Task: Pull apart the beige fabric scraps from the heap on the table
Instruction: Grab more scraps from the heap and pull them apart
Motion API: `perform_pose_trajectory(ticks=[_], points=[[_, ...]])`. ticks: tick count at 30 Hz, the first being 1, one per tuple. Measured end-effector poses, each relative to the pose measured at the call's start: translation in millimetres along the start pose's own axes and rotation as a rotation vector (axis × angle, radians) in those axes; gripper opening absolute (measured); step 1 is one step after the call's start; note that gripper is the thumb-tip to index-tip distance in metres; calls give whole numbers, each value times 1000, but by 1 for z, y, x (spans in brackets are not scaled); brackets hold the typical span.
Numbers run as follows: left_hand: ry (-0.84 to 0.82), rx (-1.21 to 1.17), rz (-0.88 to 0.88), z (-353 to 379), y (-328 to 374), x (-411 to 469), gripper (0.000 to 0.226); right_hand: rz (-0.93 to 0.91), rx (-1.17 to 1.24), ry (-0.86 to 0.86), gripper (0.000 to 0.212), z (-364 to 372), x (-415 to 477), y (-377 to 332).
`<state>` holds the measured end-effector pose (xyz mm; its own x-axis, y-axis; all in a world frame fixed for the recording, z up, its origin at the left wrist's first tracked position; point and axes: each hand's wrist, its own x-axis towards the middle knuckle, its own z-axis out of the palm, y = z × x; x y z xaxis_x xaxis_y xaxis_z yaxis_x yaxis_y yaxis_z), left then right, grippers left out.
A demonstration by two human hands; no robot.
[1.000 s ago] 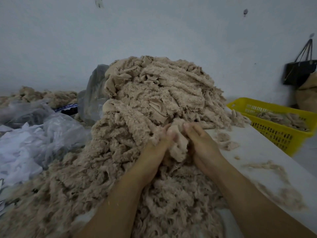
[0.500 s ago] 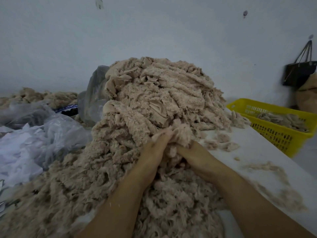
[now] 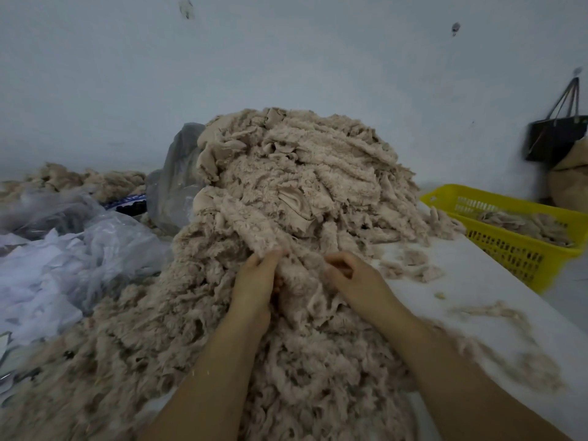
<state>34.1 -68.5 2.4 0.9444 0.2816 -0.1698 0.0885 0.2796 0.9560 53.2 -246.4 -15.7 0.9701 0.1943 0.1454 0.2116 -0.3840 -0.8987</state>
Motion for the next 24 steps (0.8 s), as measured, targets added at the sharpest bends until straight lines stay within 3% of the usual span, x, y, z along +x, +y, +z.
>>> perform_pose_trajectory(ticks=[4,8,10,13,16,19,24], points=[[-226,-173,-3,3,9,-10,30,-75,60,-156,45,10,-7,-14],[-282,-160,21,5,10,-16,33,-161,-93,-169,13,18,-10,-23],[-261,-139,44,7,10,-15,32,-212,-161,-143,30,17,-9,-21],[-232,-256,-5,8,9,-13,32,-258,-178,-121,33,10,-11,-20],[-200,-656,-9,-7,16,-3,29,-276,-364,68,34,1,-8,-20],[-171,-937,-5,-34,22,8,40,-149,-443,305,35,-14,-4,-15],[9,-858,23,-26,18,11,35,-71,69,491,35,-23,-2,-12]])
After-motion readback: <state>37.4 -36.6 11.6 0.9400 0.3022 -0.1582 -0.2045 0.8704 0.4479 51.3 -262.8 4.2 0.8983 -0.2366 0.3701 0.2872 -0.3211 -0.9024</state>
